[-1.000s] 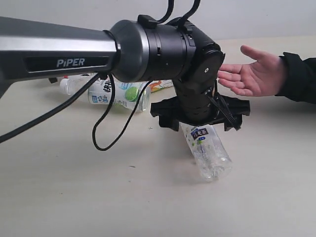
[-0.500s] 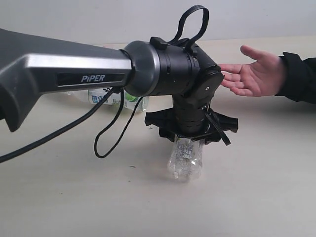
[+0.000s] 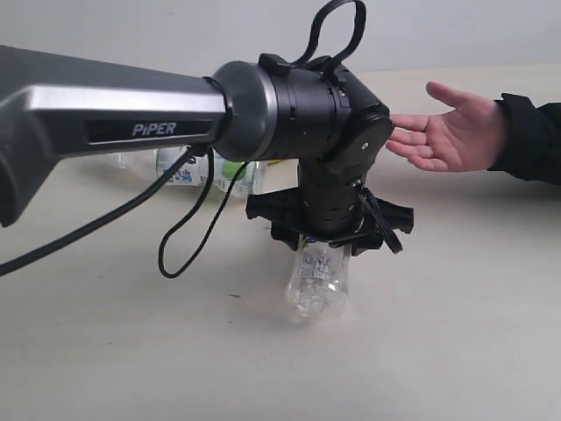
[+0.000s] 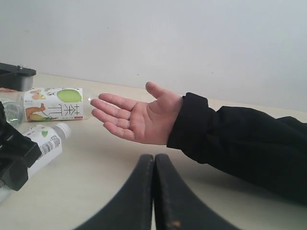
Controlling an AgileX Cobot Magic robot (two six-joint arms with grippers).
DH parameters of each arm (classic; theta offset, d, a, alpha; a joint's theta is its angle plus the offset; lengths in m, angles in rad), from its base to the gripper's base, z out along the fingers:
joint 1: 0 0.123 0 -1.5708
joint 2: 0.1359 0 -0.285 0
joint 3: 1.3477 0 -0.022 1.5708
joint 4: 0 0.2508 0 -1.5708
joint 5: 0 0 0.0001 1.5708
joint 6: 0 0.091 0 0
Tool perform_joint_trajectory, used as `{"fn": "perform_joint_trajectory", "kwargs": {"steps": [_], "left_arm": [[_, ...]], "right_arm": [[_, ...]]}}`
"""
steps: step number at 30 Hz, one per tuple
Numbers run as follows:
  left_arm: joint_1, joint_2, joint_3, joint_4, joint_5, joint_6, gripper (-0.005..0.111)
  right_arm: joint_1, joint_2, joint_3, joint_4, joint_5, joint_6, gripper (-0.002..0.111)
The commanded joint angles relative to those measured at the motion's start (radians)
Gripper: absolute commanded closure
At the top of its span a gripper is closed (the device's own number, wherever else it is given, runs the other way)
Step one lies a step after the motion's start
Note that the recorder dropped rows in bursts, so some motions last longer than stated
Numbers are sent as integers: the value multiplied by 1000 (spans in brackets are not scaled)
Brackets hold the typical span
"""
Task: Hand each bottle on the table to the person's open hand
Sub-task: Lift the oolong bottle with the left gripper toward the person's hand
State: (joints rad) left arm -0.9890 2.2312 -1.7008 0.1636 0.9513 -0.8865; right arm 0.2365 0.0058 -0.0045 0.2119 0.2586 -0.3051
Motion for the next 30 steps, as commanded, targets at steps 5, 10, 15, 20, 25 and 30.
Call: {"fn": "perform_joint_trajectory", "kwargs": {"steps": [5,10,15,20,25,30], "left_arm": [[3,-115,-1,9,4,-9,107],[3,-178,-1,1,-27,-29,107],[1,-216,-1,-72,-136,-42,107],[1,-218,-1,-164,-320,14,107],[13,-210,-40,-188,-417,19,107],[46,-158,-169,-241,-402,78,107]], "right_arm": [[-4,-6,5,-1,-13,-6,108],[-4,-6,5,-1,-13,-6,108],[-4,-6,5,-1,-13,-6,108],[-4,-6,5,-1,-13,-6,108],[-4,-6,5,-1,-13,-6,108],[-4,-6,5,-1,-13,-6,108]]}}
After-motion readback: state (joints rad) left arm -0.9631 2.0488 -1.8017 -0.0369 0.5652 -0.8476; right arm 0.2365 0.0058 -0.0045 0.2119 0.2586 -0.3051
